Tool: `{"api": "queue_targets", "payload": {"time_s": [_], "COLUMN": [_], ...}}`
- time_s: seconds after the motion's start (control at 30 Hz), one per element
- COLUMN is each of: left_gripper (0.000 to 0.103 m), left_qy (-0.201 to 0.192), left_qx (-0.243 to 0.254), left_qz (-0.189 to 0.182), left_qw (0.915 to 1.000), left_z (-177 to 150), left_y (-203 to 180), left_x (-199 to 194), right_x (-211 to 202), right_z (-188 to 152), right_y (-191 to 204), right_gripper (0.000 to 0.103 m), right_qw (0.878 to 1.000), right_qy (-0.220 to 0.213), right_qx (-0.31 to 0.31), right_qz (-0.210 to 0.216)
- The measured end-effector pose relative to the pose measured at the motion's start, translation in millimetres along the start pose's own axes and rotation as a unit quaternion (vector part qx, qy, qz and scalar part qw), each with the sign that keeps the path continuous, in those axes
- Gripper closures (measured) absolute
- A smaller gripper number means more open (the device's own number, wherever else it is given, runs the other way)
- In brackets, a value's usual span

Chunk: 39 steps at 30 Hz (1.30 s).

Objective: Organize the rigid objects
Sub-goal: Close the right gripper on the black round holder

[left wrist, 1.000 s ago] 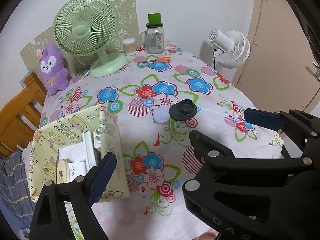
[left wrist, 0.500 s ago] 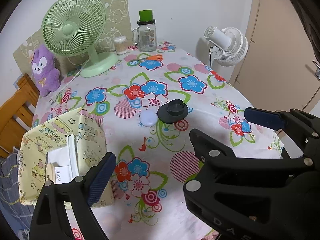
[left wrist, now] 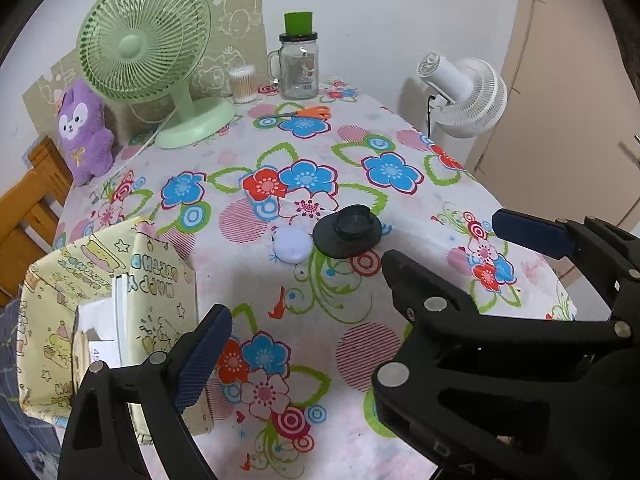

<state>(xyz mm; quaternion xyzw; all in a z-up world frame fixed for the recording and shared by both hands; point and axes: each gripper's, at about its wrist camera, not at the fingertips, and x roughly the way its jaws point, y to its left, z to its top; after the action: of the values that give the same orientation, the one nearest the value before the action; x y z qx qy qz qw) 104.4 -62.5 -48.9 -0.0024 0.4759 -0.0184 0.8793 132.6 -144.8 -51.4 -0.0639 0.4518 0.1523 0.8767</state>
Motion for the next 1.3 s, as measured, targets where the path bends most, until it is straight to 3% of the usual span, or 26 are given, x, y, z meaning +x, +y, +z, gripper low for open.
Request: {"api": "queue_targets", "payload": {"time_s": [0.67,1.07,1.3], "left_gripper": [0.008,0.008,0.008], "left_qy": [0.023,0.031,0.038], "left_qx": [-0.028,-0.045,-0.057], "left_qz": [0.026,0.056,0.055], "left_qw": [0.9990,0.9970,0.9961], "left_z": [9,15,18], "left_y": [11,21,26], "left_x": [59,87,100], "right_x": [66,97,115], "right_z": [10,19,23], "right_y": [-10,-9,-8], "right_gripper": [0.021,0.021,0.025], "right_qw": [0.999,0.998,0.998], "right_qy": [0.031,0.040,0.046], "right_qx": [-0.013,-0.024,-0.022], "right_qz": [0.033,0.037,0.032]}}
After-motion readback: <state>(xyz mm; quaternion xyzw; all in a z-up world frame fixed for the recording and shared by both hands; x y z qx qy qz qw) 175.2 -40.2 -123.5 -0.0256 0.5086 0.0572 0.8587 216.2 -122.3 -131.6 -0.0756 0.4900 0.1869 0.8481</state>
